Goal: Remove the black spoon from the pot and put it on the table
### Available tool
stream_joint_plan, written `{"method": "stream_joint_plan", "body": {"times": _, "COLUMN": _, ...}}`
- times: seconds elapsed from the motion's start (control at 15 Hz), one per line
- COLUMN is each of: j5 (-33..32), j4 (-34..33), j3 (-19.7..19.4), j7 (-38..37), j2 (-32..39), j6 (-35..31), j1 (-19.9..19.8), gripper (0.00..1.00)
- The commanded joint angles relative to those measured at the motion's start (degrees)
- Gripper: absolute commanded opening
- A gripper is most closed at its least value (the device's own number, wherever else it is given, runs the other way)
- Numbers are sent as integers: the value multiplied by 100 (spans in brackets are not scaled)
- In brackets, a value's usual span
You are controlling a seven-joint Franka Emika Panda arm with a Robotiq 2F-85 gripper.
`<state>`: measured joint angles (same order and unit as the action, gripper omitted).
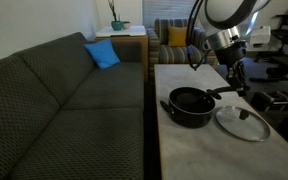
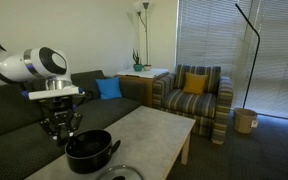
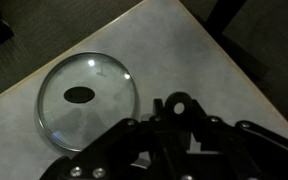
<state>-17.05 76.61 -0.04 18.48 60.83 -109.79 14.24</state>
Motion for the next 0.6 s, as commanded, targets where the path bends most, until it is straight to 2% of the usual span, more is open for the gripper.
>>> {"method": "stream_joint_plan", "body": {"times": 0.0, "j5": 109, "j4": 917, "j3": 522, "j7": 660, "j2": -704, "j6": 219, "j1": -458, "gripper": 7}}
{"method": "stream_joint_plan", "body": {"times": 0.27, "j5": 233, "j4": 1391, "j3": 804, "j7": 965, "j2": -1018, "j6": 483, "j1": -739, "gripper": 7}}
{"method": "stream_joint_plan", "body": {"times": 0.53, "j5": 236, "j4": 1507, "j3": 963, "j7": 1547, "j2": -979, "j6": 647, "j1": -942, "gripper": 7}}
